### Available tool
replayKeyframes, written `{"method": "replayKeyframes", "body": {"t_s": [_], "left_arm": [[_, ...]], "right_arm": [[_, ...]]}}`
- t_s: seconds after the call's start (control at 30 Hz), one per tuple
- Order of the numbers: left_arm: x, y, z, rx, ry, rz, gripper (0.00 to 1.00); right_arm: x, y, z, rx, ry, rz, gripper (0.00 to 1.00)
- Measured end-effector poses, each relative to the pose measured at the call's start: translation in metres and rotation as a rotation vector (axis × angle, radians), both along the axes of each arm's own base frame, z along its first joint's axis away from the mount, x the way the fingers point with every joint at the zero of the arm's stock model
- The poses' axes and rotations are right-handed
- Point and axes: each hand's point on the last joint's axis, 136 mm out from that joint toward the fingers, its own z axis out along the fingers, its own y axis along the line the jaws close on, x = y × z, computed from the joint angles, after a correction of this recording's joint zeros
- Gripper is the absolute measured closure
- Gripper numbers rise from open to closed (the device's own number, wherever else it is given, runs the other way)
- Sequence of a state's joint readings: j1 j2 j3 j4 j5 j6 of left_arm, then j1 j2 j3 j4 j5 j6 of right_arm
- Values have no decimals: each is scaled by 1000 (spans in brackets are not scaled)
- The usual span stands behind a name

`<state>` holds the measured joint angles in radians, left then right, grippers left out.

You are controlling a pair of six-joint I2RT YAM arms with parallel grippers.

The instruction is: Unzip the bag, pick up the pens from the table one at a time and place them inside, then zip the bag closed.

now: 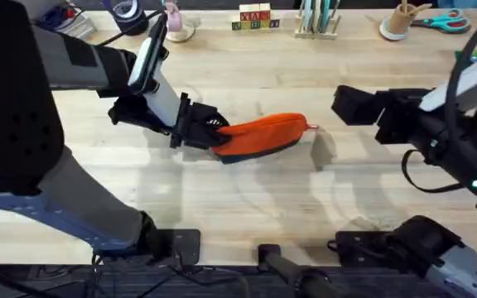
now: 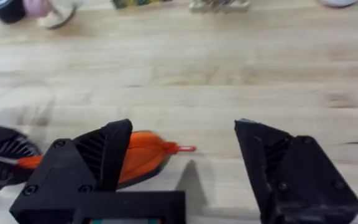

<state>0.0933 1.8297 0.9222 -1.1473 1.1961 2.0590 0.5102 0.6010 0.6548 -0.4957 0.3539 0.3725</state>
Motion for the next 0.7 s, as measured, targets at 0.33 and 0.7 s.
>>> {"method": "replayKeyframes", "body": {"t_s": [0.33,0.7], "left_arm": [[-1,2,-1,10,7,1,79],[2,3,-3,15,-20,0,6]], "right_arm": [[2,-12,1,-58,-17,-44,4],[2,-13,1,-64,-17,-47,5]]}}
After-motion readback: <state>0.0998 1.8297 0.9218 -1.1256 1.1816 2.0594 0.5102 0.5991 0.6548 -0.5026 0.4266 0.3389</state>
